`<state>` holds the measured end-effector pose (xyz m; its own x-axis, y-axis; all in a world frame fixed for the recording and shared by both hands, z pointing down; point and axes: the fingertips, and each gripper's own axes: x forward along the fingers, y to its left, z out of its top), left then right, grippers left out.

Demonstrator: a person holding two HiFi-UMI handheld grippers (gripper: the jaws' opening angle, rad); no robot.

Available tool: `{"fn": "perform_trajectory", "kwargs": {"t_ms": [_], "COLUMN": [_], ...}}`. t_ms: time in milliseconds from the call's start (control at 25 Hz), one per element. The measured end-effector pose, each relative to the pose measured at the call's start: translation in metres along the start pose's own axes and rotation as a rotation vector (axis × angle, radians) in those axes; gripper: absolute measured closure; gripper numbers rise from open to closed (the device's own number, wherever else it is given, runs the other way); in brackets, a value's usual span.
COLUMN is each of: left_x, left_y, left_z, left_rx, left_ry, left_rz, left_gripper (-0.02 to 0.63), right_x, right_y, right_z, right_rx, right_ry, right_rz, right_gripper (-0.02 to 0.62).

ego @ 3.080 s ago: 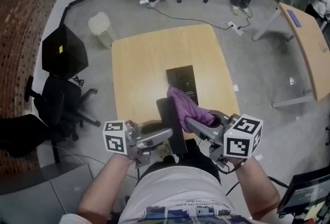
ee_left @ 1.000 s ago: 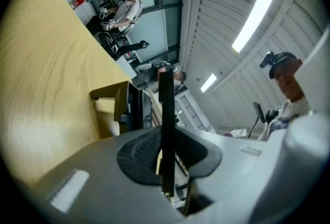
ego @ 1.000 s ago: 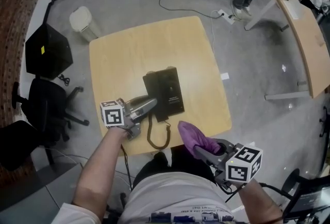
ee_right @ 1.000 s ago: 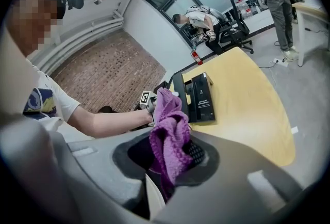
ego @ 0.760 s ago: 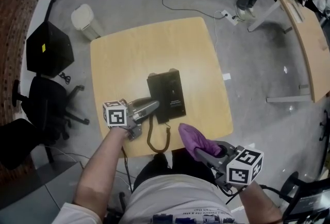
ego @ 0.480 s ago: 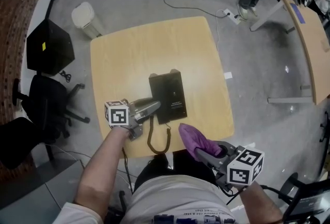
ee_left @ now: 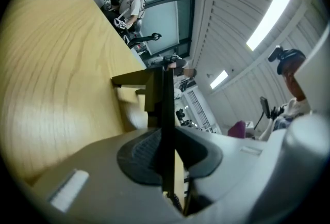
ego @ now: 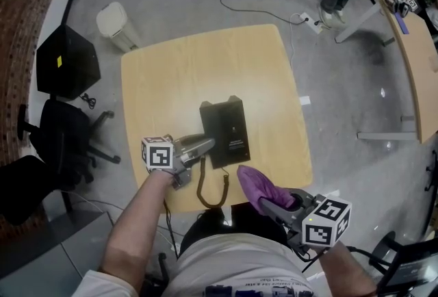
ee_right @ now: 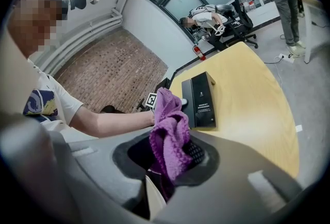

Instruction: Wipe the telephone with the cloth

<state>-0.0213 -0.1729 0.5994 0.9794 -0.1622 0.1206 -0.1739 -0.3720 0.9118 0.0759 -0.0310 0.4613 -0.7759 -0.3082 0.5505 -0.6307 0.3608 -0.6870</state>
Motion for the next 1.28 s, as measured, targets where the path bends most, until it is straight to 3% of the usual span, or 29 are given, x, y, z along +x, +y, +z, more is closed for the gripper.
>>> {"fn": "perform_trajectory", "kwargs": {"t_ms": [320, 560, 720, 1160, 1280], "left_x": [0.000, 0.002, 0.001, -0.020, -0.038], "left_y": [0.000, 0.004, 0.010, -0.003, -0.020], "left_z": [-0.001, -0.005, -0.004, 0.006, 0.009], "left_rx": [-0.012, 0.051, 0.096, 0.139, 0.148], "left_ry": [0.027, 0.096, 0.121, 0.059, -0.010], "left_rz": [0.025, 0.133, 0.222, 0.283, 0.276], "left_gripper": [0.518, 0.503, 0.448, 0.405, 0.405], "right_x": [0.007, 0.013, 0.015, 0.014, 0.017], "right_y": [0.001, 0.004, 0.006, 0.006, 0.010], "right_z": [0.007, 0.011, 0.011, 0.019, 0.017], "right_rx": [-0.009, -0.023, -0.034, -0.089, -0.127], "right_ry": [0.007, 0.008, -0.001, -0.032, -0.027], "right_rz": [0.018, 0.032, 0.038, 0.007, -0.002], "right_gripper": [0.511, 0.511, 0.511, 0.511, 0.511]}}
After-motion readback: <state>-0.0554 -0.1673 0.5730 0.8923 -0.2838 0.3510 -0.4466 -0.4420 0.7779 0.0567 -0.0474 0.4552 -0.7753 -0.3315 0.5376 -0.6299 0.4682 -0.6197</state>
